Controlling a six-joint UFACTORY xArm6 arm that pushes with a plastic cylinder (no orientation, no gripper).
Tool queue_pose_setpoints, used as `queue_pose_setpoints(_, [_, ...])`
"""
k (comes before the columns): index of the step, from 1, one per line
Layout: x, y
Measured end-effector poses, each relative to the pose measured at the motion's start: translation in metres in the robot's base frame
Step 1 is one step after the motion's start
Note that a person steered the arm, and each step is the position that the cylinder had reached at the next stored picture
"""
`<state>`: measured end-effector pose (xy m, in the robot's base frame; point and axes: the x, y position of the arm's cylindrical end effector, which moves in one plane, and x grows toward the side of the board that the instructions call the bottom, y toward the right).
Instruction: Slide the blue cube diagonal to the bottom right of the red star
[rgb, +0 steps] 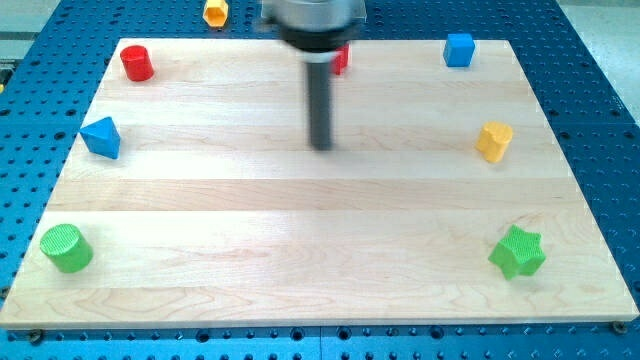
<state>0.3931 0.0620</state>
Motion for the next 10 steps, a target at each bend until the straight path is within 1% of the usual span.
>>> queue_pose_setpoints(1, [-0.053, 0.071])
queue_pose_setpoints(2, [-0.101, 0.160])
queue_pose_setpoints(3, [-0.172, 0.220])
queue_pose_setpoints(4, [-0.194, 0.185])
queue_pose_setpoints(5, [-0.155, 0.056])
queue_pose_setpoints(6, [-0.089, -0.072])
queue_pose_setpoints(7, [-0.071, -0.112])
queue_pose_setpoints(8, [-0.099, -0.103])
queue_pose_setpoints(10, [-0.091, 0.001])
